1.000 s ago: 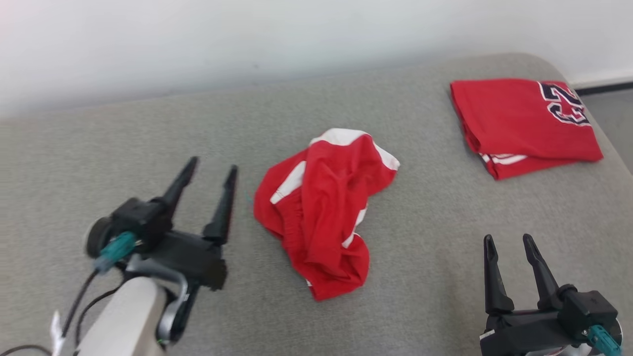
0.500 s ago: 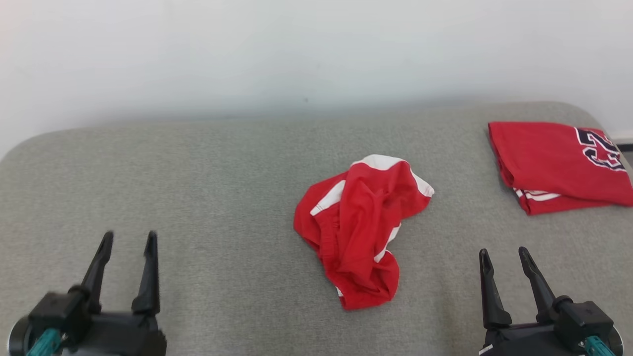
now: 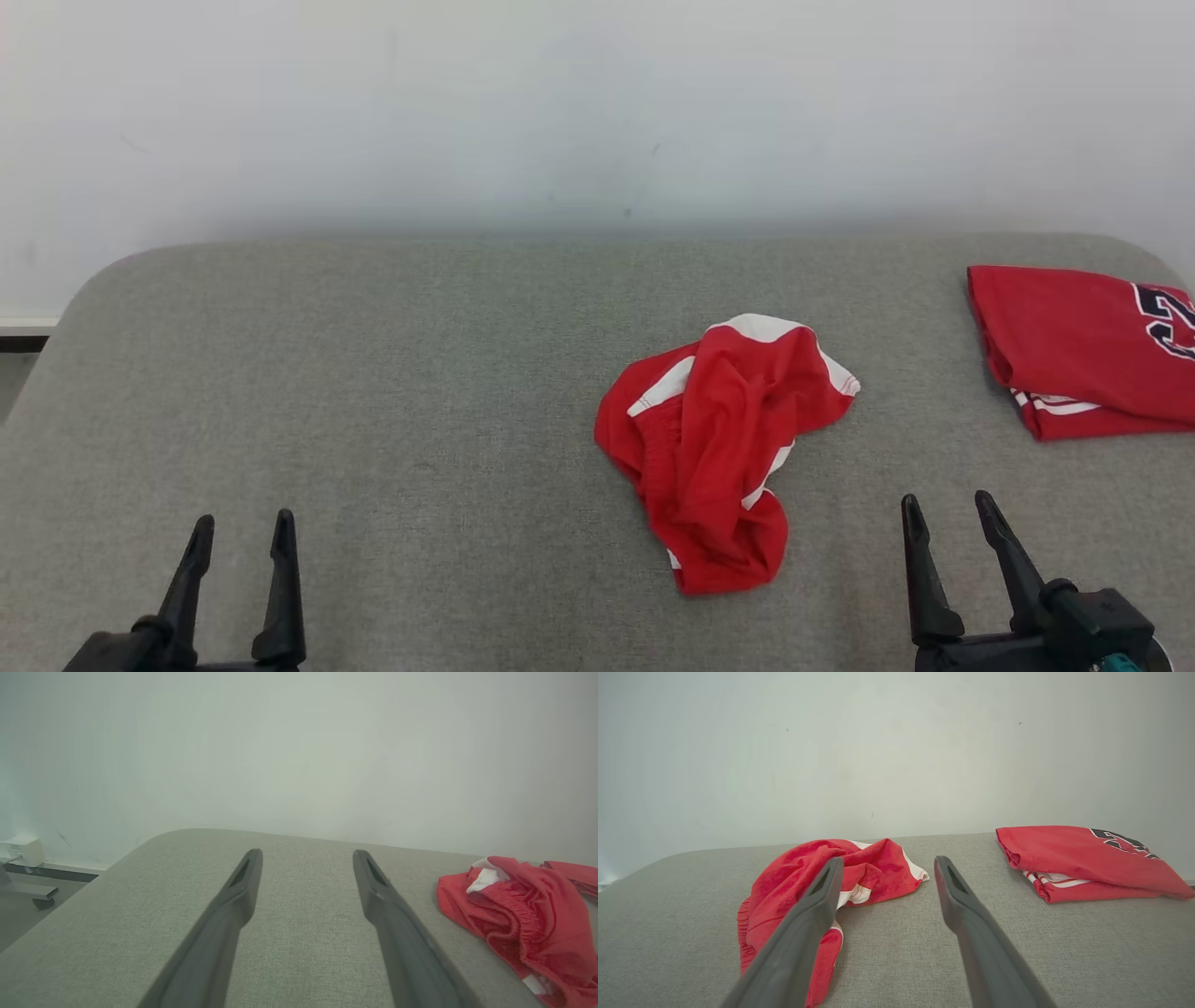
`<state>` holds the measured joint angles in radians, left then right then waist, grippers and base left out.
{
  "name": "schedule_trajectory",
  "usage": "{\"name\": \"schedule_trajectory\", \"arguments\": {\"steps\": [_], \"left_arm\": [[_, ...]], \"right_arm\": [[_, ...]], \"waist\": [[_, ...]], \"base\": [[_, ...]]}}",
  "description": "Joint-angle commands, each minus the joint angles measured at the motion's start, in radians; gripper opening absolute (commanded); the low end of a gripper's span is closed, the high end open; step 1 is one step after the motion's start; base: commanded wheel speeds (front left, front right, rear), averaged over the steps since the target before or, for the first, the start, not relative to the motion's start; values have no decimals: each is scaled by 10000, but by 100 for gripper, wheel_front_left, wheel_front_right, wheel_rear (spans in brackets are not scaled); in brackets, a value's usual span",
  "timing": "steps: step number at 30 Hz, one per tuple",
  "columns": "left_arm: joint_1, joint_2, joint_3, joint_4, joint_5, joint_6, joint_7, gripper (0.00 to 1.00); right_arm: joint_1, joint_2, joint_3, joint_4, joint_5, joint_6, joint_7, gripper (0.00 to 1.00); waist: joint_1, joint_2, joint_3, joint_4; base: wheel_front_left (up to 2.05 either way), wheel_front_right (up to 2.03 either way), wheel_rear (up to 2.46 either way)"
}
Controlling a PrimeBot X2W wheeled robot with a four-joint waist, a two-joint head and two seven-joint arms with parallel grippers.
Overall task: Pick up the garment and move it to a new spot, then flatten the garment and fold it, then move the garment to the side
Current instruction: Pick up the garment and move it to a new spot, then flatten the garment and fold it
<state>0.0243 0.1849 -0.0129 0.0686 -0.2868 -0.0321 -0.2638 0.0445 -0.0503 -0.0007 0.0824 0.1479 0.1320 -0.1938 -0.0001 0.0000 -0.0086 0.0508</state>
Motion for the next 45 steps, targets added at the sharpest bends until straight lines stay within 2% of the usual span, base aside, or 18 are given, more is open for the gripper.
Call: {"name": "schedule_trajectory", "arguments": {"steps": [1,12,30,39,45], "left_arm": [[99,-90,126,24,116,-82,-4,100],[217,-594,646,273,597,-511,-4,100],[-69,-887,796,434,990,-889,-5,100],[-942,-909,-832,897,788,-969,-3,100],[-1769,-826,-2611,1552,377,-977,-3,100]], "right_arm": [[109,-1,5,27,91,-29,-26,100],[105,-1,117,217,117,-29,-90,100],[56,-1,113,358,144,-29,-156,100],[-243,0,235,346,102,-29,-154,100],[-481,0,378,443,189,-29,-228,100]], "waist": [[1,0,3,66],[1,0,52,83],[1,0,91,-3],[1,0,562,-371],[1,0,1009,-951]], "base": [[0,0,0],[0,0,0],[0,0,0],[0,0,0],[0,0,0]]}}
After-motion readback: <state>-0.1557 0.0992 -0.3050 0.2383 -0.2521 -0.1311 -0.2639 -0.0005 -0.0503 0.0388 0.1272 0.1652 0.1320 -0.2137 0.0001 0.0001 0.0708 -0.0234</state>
